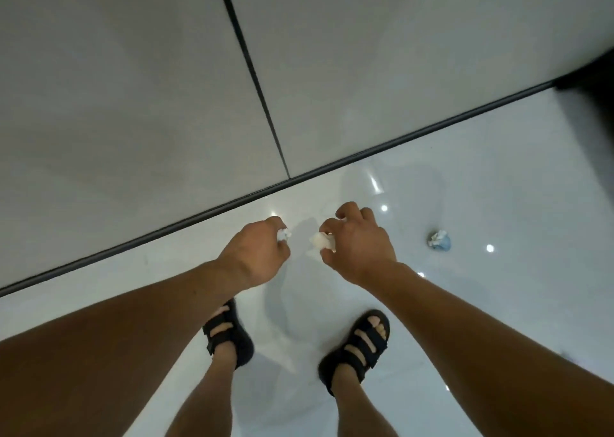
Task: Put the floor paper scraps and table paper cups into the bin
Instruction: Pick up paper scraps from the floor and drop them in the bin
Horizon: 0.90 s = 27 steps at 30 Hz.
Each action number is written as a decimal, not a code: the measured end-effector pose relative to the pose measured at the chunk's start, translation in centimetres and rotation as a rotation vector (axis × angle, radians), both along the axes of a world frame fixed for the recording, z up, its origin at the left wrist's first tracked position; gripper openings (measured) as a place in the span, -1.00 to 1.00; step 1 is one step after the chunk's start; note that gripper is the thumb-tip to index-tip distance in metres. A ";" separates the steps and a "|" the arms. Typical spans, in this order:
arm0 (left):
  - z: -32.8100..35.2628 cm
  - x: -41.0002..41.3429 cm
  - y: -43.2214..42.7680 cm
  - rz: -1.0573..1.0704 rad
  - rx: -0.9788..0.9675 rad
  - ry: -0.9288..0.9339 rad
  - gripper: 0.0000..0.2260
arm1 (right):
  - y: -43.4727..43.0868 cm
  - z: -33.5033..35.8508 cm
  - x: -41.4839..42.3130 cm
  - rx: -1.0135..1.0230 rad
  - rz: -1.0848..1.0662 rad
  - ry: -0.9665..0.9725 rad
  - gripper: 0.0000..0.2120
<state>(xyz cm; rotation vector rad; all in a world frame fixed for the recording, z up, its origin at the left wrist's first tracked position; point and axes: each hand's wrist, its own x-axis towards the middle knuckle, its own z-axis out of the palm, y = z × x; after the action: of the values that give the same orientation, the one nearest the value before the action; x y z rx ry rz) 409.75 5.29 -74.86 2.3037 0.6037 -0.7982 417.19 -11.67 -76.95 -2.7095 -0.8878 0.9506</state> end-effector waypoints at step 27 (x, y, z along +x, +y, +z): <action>38.6 -45.2 13.3 0.820 0.131 -0.291 -0.78 | 21.5 42.0 -34.0 0.132 0.707 -0.201 -0.62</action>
<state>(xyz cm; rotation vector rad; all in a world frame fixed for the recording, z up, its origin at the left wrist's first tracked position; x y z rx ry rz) 364.52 18.57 -36.23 1.9452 1.3511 -0.0333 383.18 9.84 -35.00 -2.4204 -1.9437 0.6663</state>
